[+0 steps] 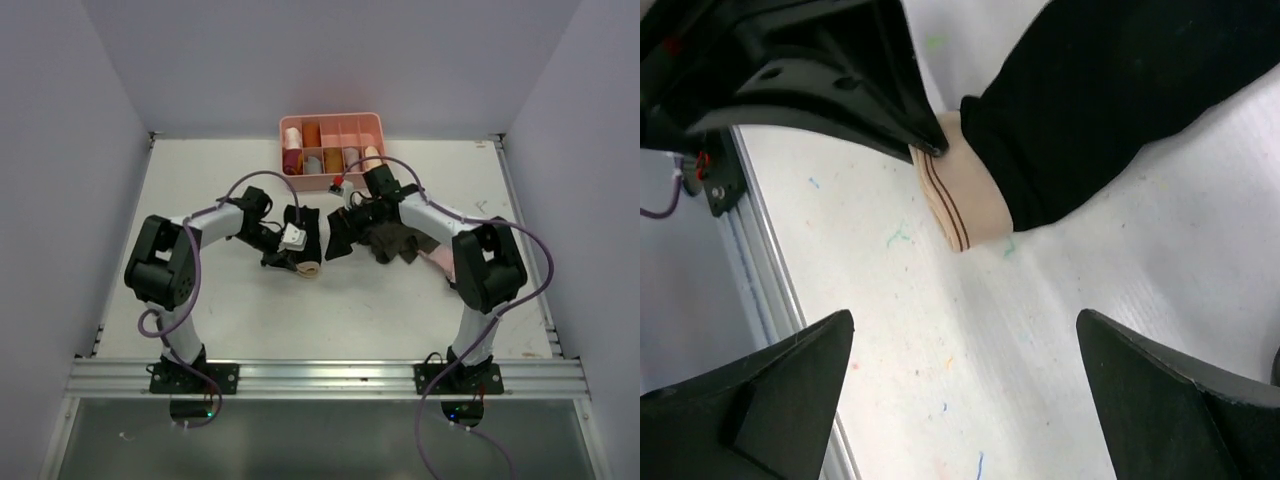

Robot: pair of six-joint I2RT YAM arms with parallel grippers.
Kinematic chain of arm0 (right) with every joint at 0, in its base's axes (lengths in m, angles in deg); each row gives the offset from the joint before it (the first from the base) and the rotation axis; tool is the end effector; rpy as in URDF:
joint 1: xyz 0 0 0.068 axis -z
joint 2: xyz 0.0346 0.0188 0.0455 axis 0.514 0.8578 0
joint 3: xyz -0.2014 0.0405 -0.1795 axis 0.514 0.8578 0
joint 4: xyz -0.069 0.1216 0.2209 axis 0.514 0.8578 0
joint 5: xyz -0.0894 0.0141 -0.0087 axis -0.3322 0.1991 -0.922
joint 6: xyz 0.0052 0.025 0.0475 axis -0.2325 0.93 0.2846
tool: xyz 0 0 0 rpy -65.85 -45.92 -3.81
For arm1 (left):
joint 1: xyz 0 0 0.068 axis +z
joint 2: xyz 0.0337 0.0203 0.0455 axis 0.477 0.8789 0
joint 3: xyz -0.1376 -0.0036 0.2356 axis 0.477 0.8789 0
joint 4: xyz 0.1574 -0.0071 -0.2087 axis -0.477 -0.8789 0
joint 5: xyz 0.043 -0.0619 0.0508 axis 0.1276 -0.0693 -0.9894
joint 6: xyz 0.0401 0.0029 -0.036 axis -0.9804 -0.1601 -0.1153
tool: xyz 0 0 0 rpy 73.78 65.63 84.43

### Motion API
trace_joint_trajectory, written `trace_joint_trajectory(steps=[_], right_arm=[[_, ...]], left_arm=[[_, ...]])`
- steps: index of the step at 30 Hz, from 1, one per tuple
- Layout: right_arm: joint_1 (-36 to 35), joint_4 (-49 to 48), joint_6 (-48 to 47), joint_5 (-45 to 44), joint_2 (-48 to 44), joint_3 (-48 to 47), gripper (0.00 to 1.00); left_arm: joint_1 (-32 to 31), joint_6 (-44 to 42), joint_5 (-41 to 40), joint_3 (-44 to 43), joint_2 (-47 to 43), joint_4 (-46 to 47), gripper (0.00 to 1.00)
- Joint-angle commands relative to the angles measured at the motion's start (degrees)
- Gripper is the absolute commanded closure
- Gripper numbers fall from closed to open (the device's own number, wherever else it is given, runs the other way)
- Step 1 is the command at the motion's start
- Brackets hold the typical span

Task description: Roll the underwear

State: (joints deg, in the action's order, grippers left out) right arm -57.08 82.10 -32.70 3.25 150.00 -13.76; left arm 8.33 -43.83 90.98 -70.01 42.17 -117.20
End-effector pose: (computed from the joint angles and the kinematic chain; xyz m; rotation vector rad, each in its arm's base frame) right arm 0.3354 0.1933 0.2039 -0.9937 2.3558 1.1709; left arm 0.2974 -0.1396 0.1558 1.8087 1.5964 -1.0075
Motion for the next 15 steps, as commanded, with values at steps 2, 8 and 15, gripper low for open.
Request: trace_joint_trajectory(steps=[2, 8, 15], right_arm=[[-0.3, -7.3, -7.3, 0.6, -9.5, 6.1, 0.01], [-1.4, -12.4, -17.5, -0.2, -13.3, 11.8, 0.02], [-10.8, -19.0, -24.9, -8.1, -12.1, 12.8, 0.03]], left_arm=[[3.0, -4.2, 8.3, -9.3, 6.8, -16.2, 1.0], [6.0, -9.0, 13.0, -22.5, 21.7, -32.1, 1.0], [7.8, -5.3, 13.9, -29.7, 28.9, -36.2, 1.0]])
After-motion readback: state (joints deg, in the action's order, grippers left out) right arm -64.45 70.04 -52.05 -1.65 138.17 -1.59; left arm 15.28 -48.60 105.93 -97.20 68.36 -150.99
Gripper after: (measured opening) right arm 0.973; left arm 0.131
